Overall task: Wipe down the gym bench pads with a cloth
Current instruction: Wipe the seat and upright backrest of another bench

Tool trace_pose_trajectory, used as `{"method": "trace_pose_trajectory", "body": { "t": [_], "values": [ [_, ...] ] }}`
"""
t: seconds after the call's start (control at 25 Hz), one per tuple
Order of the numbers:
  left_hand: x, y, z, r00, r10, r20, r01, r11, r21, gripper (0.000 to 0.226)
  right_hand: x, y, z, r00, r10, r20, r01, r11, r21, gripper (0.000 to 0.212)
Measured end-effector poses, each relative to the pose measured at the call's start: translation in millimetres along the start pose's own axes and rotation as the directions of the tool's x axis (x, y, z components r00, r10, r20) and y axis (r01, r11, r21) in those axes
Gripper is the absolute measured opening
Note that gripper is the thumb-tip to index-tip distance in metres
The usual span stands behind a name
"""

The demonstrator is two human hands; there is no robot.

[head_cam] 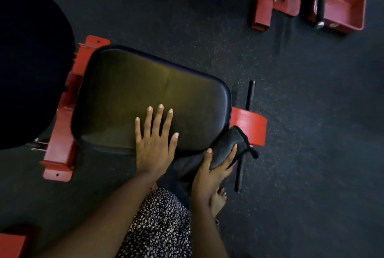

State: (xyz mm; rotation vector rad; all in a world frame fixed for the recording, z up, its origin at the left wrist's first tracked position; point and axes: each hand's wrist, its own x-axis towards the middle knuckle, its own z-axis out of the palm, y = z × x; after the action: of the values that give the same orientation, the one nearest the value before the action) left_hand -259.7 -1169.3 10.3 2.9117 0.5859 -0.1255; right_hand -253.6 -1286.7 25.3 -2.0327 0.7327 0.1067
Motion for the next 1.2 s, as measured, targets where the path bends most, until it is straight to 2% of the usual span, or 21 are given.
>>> {"method": "trace_pose_trajectory", "body": {
  "t": [0.08, 0.16, 0.24, 0.28, 0.36, 0.4, 0.44, 0.48, 0.52, 0.56, 0.6, 0.64, 0.68, 0.72, 0.76, 0.8, 0.84, 0.92, 1.04, 1.12, 1.2],
  "values": [
    [0, -4, -4, 0.998, 0.018, 0.052, -0.015, 0.998, -0.063, 0.062, -24, 1, 10, 0.997, 0.06, -0.038, -0.058, 0.997, 0.055, 0.072],
    [3, -15, -12, 0.991, 0.071, 0.115, -0.045, 0.974, -0.22, 0.064, -41, 3, 13, 0.998, 0.065, 0.01, -0.066, 0.992, 0.109, 0.07],
    [-6, -30, -24, 0.982, 0.122, 0.143, -0.054, 0.912, -0.406, 0.063, -55, 8, 3, 0.998, 0.0, 0.06, -0.005, 0.996, 0.087, 0.07],
    [-17, -35, -31, 0.987, 0.102, 0.127, -0.031, 0.884, -0.467, 0.06, -59, 11, -8, 0.995, -0.074, 0.069, 0.072, 0.997, 0.037, 0.069],
    [-49, -34, -49, 0.993, -0.097, 0.068, 0.118, 0.796, -0.594, 0.049, -61, 15, -39, 0.96, -0.205, 0.19, 0.234, 0.961, -0.148, 0.065],
    [-65, -28, -57, 0.961, -0.269, 0.069, 0.242, 0.687, -0.685, 0.044, -58, 16, -55, 0.923, -0.266, 0.278, 0.332, 0.915, -0.229, 0.064],
    [-77, -20, -62, 0.883, -0.453, 0.125, 0.37, 0.507, -0.778, 0.041, -52, 11, -71, 0.861, -0.349, 0.371, 0.456, 0.852, -0.257, 0.064],
    [-85, -12, -65, 0.756, -0.602, 0.258, 0.48, 0.241, -0.844, 0.04, -45, 2, -84, 0.758, -0.452, 0.471, 0.603, 0.76, -0.241, 0.063],
    [-88, -5, -67, 0.607, -0.663, 0.438, 0.523, -0.082, -0.849, 0.04, -37, -14, -93, 0.606, -0.547, 0.578, 0.755, 0.625, -0.2, 0.064],
    [-86, -2, -65, 0.491, -0.631, 0.601, 0.474, -0.385, -0.792, 0.042, -26, -31, -94, 0.399, -0.618, 0.678, 0.895, 0.425, -0.139, 0.063],
    [-82, -1, -61, 0.435, -0.549, 0.714, 0.388, -0.6, -0.699, 0.045, -12, -47, -89, 0.156, -0.642, 0.75, 0.982, 0.182, -0.049, 0.058],
    [-74, -1, -56, 0.433, -0.46, 0.775, 0.306, -0.734, -0.606, 0.051, 7, -58, -79, -0.078, -0.597, 0.799, 0.997, -0.049, 0.061, 0.052],
    [-67, -3, -51, 0.46, -0.398, 0.794, 0.228, -0.811, -0.539, 0.058, 25, -69, -66, -0.292, -0.497, 0.817, 0.949, -0.254, 0.184, 0.048],
    [-58, -7, -44, 0.489, -0.372, 0.789, 0.159, -0.851, -0.5, 0.065, 44, -77, -51, -0.472, -0.36, 0.805, 0.852, -0.423, 0.31, 0.046],
    [-50, -12, -41, 0.504, -0.371, 0.78, 0.103, -0.871, -0.481, 0.07, 62, -85, -36, -0.61, -0.201, 0.766, 0.718, -0.55, 0.427, 0.044],
    [-46, -15, -38, 0.497, -0.376, 0.782, 0.064, -0.883, -0.465, 0.075, 75, -94, -22, -0.696, -0.036, 0.717, 0.572, -0.632, 0.523, 0.043],
    [-44, -17, -37, 0.493, -0.375, 0.785, 0.03, -0.895, -0.446, 0.079, 83, -102, -10, -0.734, 0.097, 0.672, 0.446, -0.678, 0.584, 0.042],
    [-48, -15, -35, 0.491, -0.37, 0.789, -0.02, -0.91, -0.414, 0.085, 82, -112, 9, -0.745, 0.266, 0.611, 0.288, -0.699, 0.655, 0.037],
    [-61, -9, -31, 0.478, -0.4, 0.782, -0.067, -0.904, -0.422, 0.085, 67, -114, 34, -0.741, 0.455, 0.494, 0.079, -0.671, 0.737, 0.026],
    [-69, -5, -30, 0.403, -0.481, 0.778, -0.111, -0.87, -0.481, 0.079, 50, -120, 55, -0.737, 0.527, 0.423, -0.011, -0.635, 0.772, 0.023],
    [-78, 0, -27, 0.26, -0.57, 0.779, -0.241, -0.82, -0.52, 0.072, 19, -129, 75, -0.759, 0.514, 0.4, -0.027, -0.638, 0.77, 0.027]
  ]
}}
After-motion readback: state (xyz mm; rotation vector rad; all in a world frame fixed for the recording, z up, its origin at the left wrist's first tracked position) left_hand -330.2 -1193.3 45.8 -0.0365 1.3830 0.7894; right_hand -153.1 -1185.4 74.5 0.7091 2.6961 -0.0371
